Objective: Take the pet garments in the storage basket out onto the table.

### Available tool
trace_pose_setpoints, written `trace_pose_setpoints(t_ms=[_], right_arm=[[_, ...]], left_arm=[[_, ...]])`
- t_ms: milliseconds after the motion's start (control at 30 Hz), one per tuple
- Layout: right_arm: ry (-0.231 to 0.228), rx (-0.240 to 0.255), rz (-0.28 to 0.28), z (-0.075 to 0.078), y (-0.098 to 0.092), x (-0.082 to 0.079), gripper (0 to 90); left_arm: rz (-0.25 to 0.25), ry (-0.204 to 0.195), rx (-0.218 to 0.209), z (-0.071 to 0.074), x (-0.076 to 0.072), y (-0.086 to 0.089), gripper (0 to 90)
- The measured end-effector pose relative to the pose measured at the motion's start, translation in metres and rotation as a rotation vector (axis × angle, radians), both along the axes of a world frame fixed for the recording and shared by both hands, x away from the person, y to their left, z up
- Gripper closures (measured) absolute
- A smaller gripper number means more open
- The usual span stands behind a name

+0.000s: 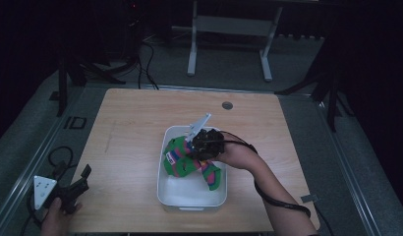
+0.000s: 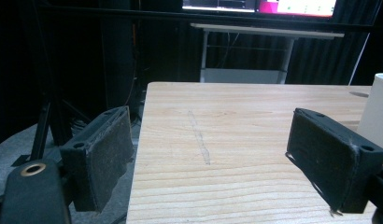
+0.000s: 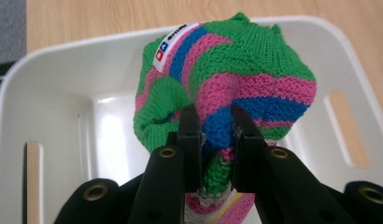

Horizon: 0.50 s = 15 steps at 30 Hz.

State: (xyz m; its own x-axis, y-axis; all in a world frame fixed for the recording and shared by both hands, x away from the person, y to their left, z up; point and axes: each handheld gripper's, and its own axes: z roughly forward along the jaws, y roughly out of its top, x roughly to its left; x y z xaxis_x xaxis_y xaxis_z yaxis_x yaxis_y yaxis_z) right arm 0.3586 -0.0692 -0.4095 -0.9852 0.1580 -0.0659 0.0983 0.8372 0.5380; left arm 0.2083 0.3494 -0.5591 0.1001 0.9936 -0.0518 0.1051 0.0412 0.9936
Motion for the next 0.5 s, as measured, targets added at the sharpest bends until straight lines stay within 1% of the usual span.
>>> trace_pose_setpoints(t_ms=[33,133,167,200,233,300,367,500], right_arm=[[0.001,0.005,0.005,0.004,-0.001,0.0,77.4],[-0.015,0.024,0.004,0.017,-0.002,-0.001,77.4],[-0.015,0.024,0.004,0.017,-0.002,-0.001,77.4],[-0.024,0.029,0.001,0.022,-0.002,-0.001,77.4],[-0.033,0.04,0.008,0.031,-0.002,-0.001,77.4],[-0.04,0.05,0.007,0.04,-0.001,-0.001,77.3],[-0.061,0.053,0.005,0.051,0.001,-0.001,77.4],[-0.092,0.079,0.004,0.072,0.002,-0.002,77.3]], left_arm=[[0.0,0.0,0.0,0.0,0.0,0.0,14.7],[0.001,0.001,0.0,0.0,0.0,0.0,14.8],[0.001,0.001,0.0,0.0,0.0,0.0,14.8],[0.001,0.001,0.0,0.0,0.0,0.0,14.8],[0.002,0.001,0.0,0.0,0.0,0.0,14.7],[0.003,0.003,-0.001,0.0,0.0,0.0,14.8],[0.004,0.002,-0.002,0.0,0.0,0.0,14.8],[0.004,-0.001,-0.008,0.0,0.0,0.0,14.8]])
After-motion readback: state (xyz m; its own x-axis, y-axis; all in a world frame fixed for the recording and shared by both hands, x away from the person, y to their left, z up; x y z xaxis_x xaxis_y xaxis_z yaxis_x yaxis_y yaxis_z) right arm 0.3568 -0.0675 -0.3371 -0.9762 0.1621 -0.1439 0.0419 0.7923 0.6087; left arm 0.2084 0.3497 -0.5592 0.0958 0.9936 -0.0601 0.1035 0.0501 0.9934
